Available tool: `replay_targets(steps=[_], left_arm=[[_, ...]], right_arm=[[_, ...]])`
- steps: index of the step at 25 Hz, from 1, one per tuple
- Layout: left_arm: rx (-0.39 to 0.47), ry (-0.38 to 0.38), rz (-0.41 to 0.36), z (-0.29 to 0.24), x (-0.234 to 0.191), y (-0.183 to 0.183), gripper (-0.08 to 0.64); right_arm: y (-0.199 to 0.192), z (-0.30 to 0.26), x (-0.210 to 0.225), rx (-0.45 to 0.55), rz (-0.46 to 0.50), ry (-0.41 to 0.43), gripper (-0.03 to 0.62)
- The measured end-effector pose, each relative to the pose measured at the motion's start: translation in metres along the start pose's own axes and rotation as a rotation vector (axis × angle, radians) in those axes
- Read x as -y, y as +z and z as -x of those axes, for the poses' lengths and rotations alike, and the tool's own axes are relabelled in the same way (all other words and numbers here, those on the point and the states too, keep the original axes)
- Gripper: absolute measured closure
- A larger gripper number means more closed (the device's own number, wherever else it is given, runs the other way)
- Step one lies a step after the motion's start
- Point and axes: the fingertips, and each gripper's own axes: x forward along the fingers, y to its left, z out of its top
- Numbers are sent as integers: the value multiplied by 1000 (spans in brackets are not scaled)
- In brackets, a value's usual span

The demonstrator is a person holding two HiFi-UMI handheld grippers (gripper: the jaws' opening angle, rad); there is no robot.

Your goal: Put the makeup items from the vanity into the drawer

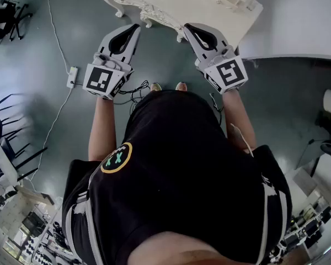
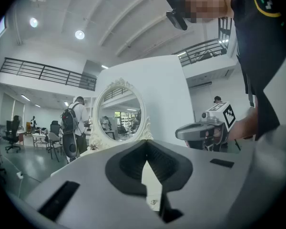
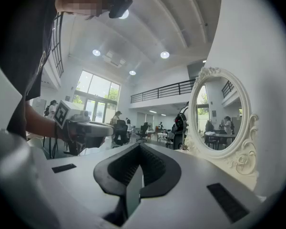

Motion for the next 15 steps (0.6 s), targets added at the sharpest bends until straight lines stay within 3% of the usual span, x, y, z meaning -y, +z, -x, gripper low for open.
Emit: replay_targets(steps=[15], left_arm=[[-10,-16,3,-4,2,-1,540]], right_arm=[[-1,-1,4,4,-27,-6,572]])
